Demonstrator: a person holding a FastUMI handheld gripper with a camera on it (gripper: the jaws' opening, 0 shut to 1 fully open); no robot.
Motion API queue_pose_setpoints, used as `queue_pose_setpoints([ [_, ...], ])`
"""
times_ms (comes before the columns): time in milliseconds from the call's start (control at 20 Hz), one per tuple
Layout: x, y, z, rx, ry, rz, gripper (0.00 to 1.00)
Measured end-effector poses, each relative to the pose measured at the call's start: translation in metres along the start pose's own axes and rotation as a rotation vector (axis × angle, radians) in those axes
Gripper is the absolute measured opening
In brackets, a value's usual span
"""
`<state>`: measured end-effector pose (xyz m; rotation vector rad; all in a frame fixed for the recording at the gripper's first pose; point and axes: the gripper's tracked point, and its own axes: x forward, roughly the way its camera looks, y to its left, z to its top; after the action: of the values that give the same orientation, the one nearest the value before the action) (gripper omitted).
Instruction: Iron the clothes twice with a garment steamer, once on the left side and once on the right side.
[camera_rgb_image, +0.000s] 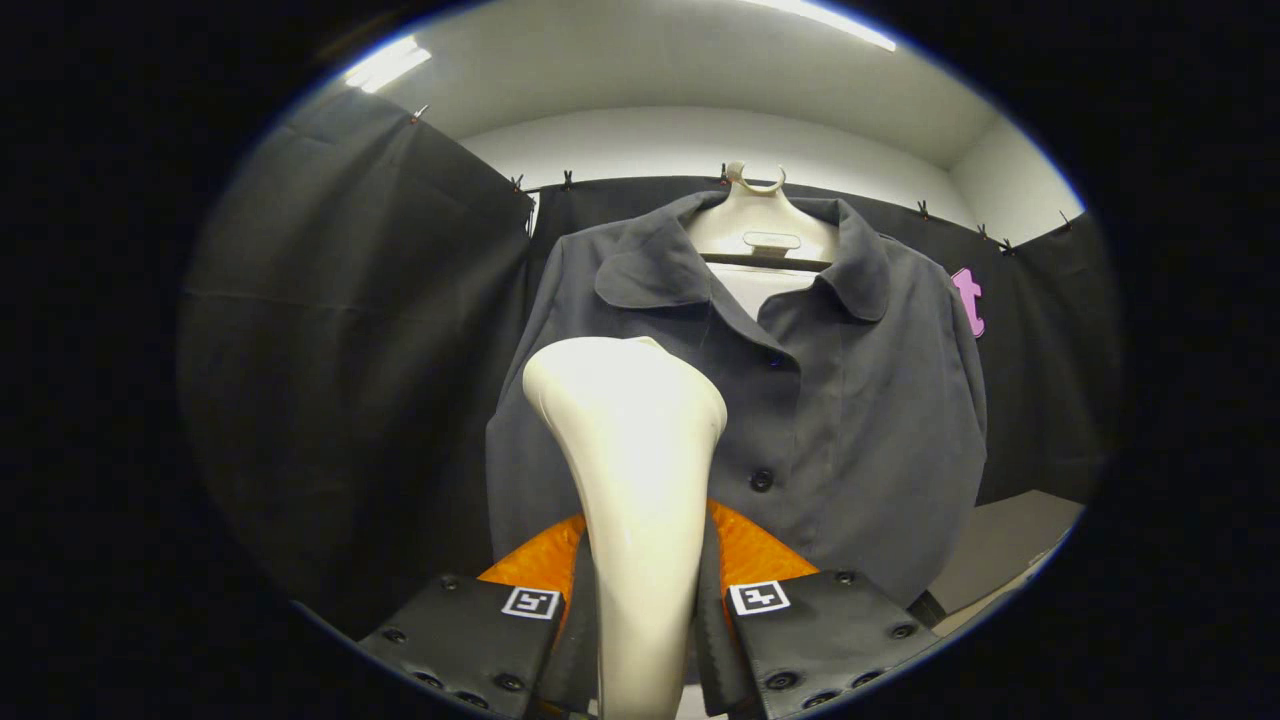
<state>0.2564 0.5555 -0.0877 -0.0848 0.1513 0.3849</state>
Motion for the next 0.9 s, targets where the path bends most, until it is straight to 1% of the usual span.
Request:
queue_pose_setpoints([
  [200,0.007,0.006,-0.003,0.002,0.003,0.025,0.48],
  [500,0.016,-0.003,-0.006,-0.005,0.010,0.005,0.48],
  [700,0.009,-0.003,-0.019,0.002,0.040,0.019,0.48],
  [900,-0.001,-0.003,-0.044,0.028,0.096,0.024,0.48],
])
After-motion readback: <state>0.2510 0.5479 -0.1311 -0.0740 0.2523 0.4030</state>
